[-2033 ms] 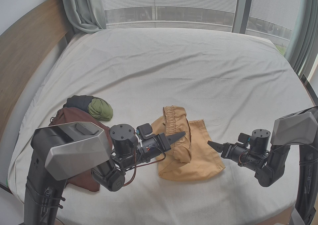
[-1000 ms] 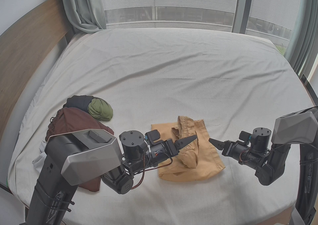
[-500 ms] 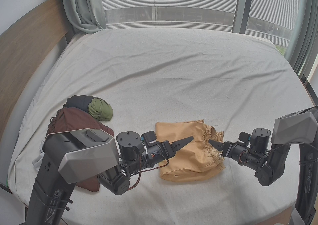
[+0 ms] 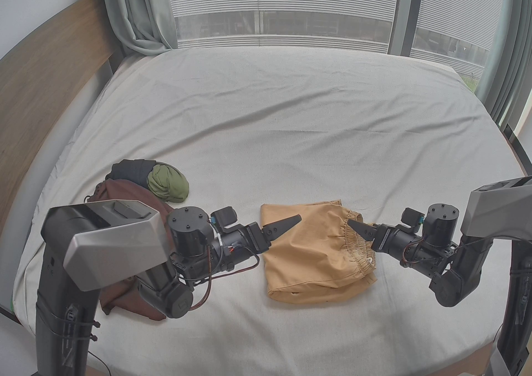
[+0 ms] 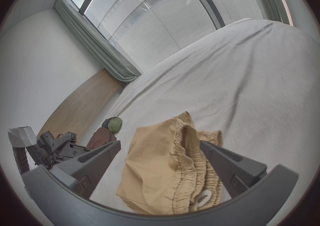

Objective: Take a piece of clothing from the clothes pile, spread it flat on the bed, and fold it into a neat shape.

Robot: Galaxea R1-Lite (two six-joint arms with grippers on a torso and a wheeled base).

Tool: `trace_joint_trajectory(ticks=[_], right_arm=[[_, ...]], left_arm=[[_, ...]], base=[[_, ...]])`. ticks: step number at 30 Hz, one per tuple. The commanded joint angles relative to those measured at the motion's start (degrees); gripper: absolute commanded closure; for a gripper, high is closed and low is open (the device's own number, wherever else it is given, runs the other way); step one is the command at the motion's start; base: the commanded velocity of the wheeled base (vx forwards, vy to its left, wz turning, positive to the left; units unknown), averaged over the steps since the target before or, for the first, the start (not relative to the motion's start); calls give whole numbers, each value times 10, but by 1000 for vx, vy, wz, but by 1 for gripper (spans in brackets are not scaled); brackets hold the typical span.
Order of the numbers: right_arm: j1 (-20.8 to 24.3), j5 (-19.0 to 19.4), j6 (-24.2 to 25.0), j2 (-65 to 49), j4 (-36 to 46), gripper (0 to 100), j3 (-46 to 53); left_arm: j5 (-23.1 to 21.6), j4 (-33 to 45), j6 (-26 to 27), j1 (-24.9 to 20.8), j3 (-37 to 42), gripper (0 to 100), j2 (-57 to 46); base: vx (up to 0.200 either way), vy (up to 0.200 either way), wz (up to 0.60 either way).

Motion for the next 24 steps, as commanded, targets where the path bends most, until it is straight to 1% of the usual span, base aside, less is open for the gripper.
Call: trace_joint_trajectory(ticks=[1, 4, 9, 10, 12, 14, 16, 19, 20, 24], right_arm=[[10, 0, 0, -28, 0, 0, -3], [10, 0, -1, -20, 0, 0, -14], [9, 0, 7, 29, 0, 0, -48], [10, 0, 7, 46, 0, 0, -58], [13, 0, 7, 61, 0, 0, -68], [22, -1, 7, 72, 1, 0, -76], [26, -9, 7, 81, 5, 0, -91], [27, -17, 7, 96, 6, 0, -111], [28, -18, 7, 109, 4, 0, -119], [25, -17, 7, 124, 3, 0, -134]], left_arm=[[-4, -1, 2, 23, 43, 0, -44], [-10, -1, 11, 42, 81, 0, -70], [-57, -1, 30, 82, 143, 0, -120], [-71, -1, 38, 98, 156, 0, -130], [-81, -1, 54, 116, 173, 0, -134], [-89, -1, 80, 133, 190, 0, -134], [-97, -1, 114, 154, 204, 0, -132], [-100, 0, 121, 163, 209, 0, -131], [-95, -1, 128, 165, 209, 0, -129], [-96, -1, 132, 161, 210, 0, -134]], base=[[0, 0, 0], [0, 0, 0], [0, 0, 0], [0, 0, 0], [0, 0, 0], [0, 0, 0], [0, 0, 0], [0, 0, 0], [0, 0, 0], [0, 0, 0]])
